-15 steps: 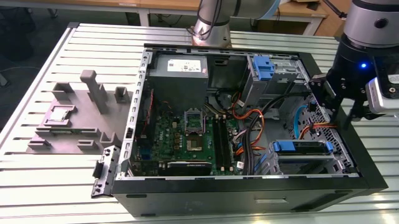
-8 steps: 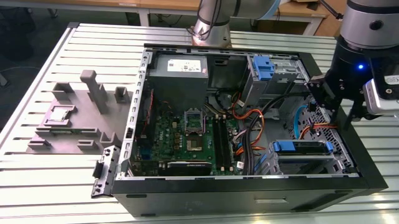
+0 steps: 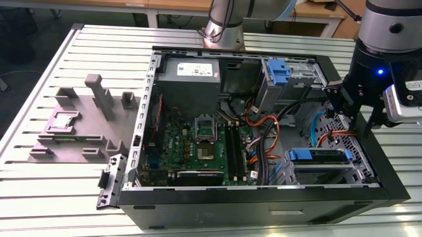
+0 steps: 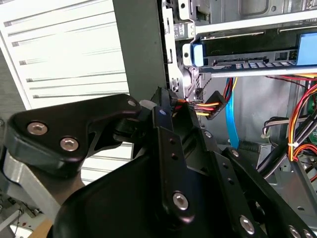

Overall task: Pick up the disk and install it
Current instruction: 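Insert the first disk wire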

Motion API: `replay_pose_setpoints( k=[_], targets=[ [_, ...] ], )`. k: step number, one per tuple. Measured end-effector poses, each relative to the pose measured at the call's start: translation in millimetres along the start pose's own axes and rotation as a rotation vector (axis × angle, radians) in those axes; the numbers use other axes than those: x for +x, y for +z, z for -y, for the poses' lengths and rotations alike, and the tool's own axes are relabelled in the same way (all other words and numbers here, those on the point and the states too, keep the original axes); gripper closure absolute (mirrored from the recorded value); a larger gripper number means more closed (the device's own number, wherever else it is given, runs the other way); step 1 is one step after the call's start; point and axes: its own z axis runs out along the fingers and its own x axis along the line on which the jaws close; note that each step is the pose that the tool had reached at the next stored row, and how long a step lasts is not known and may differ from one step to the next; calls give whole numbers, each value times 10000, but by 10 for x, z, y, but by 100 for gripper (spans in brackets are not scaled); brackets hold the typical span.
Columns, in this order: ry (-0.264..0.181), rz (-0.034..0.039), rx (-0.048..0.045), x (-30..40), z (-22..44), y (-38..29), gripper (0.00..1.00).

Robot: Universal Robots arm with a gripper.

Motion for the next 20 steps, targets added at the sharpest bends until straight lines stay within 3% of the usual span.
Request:
replay_pose_setpoints(
  k=[2,5,12,20],
  targets=[
    [0,1,0,0,0,0,72],
    [-1,3,2,-1,0,-1,83],
    [1,1,-1,-7,2,-41,83],
    [-1,1,-1,42,58,-64,83]
  ],
)
